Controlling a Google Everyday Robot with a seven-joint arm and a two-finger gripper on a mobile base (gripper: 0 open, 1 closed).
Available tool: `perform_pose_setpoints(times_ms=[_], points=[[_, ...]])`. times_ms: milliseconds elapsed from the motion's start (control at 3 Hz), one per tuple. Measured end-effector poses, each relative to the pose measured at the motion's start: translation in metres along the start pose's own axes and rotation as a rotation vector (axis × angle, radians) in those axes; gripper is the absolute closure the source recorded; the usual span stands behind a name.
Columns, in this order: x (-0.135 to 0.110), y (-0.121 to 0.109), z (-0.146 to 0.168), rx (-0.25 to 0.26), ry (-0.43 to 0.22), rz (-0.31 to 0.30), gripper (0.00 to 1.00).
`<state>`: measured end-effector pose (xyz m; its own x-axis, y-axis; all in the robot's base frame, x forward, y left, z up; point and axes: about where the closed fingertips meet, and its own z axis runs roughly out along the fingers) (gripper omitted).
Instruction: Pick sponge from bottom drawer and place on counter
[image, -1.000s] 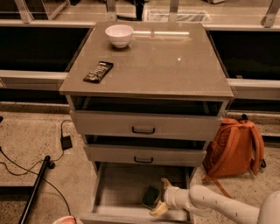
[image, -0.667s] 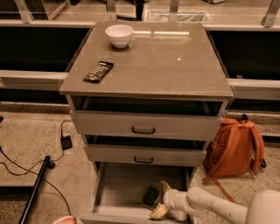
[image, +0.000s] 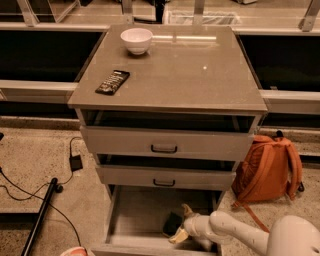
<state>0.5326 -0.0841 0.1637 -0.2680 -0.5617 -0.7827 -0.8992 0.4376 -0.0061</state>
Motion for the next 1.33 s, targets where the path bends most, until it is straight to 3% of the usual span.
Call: perform_pose_setpoints(times_ms=[667,1000,1333], points=[[0.020,-0.003,0.029,-0.030,0.022,0.033,0.13],[0.026,-0.001,0.034,-0.048,0.033,0.037,0.31],[0.029,0.003,0.038,-0.069,0.039,0.037,0.35]])
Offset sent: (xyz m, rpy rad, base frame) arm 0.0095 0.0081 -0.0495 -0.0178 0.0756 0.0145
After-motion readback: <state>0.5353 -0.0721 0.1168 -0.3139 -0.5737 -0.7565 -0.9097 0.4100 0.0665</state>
